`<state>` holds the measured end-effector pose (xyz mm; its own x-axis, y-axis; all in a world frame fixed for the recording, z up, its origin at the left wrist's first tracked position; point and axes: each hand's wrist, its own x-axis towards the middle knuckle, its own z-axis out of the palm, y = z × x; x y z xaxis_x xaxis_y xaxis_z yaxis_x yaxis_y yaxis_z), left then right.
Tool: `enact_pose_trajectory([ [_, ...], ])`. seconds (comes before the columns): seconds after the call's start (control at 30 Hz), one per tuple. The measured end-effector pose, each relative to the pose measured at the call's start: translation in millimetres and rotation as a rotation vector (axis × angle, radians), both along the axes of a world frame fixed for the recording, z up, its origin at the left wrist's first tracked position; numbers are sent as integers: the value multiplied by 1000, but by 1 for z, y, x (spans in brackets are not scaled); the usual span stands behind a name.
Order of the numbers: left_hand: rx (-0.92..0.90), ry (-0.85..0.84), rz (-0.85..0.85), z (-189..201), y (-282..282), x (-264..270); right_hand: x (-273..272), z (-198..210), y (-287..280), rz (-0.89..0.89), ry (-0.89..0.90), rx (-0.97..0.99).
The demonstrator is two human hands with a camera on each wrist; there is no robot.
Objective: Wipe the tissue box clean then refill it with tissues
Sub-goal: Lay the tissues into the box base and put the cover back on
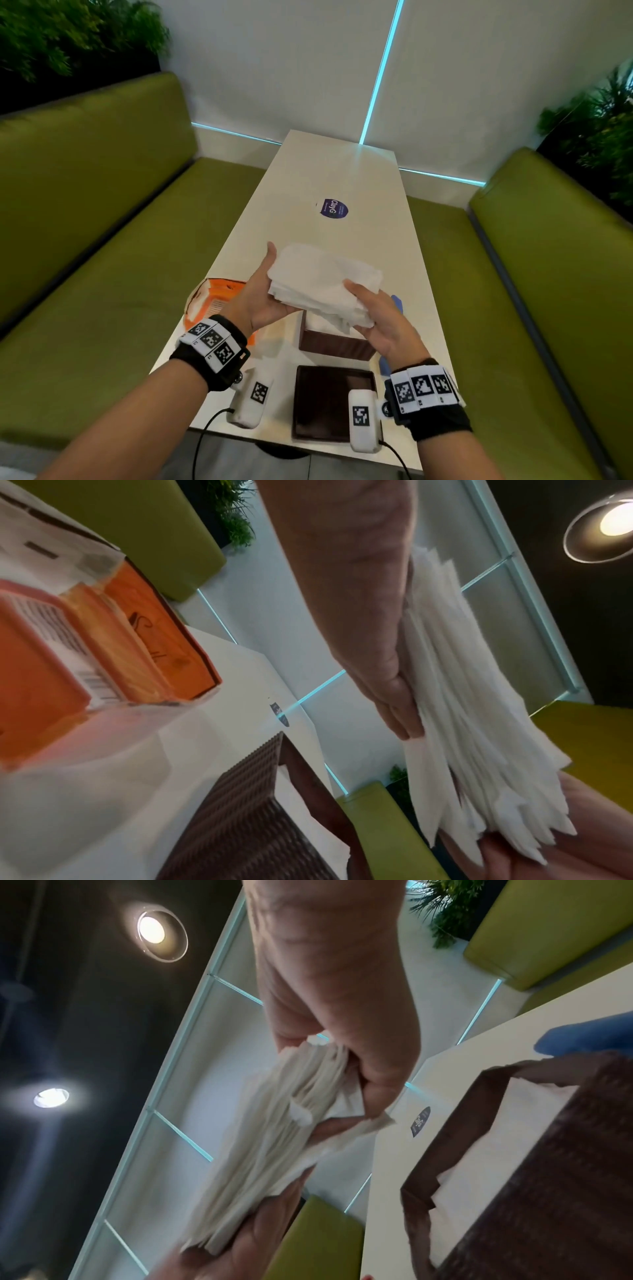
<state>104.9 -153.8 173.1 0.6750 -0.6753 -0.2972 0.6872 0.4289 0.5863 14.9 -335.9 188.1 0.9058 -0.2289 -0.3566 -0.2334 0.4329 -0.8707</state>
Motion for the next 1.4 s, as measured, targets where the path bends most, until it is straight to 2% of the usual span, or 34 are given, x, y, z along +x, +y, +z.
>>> enact_pose_trajectory([
  [0.1,-15,27,0,-1,1,-3,-3,-2,-1,-1,-32,-16],
  [0.2,74,-55,48,2,-2,-9,-5,-2,1,-13,-55,-33],
  [0.33,54,-13,49,3,-8,-9,-9,0,3,-44,-19,115],
  [0.43,58,8,66,4,-11,-7,-10,0,-1,-94,4,117],
  [0.6,248,-79,92,7,-23,-12,3,-2,-10,-203,102,-106],
  [0.7,261,-70,48,6,-33,-17,5,-3,-12,-140,139,-255],
  [0.77,354,-109,29,3,-38,-15,4,0,-19,-128,146,-304],
  [0.87,530,-277,120,0,-44,-9,4,13,-31,-185,87,-389],
  [0.93,614,-391,263,1,-48,-6,5,19,-33,-228,12,-513],
  [1.0,649,-545,319,6,-51,-8,7,21,-32,-249,0,-642],
  [1.13,819,-807,181,-2,-54,-14,15,6,-33,-167,151,-733],
  [1.2,916,-832,115,-15,-54,-17,18,-7,-31,-139,284,-752],
  [1.27,1016,-838,51,-28,-55,-17,18,-19,-28,-145,343,-737],
  [1.4,1155,-902,-122,-42,-61,-16,15,-32,-23,-12,425,-976],
])
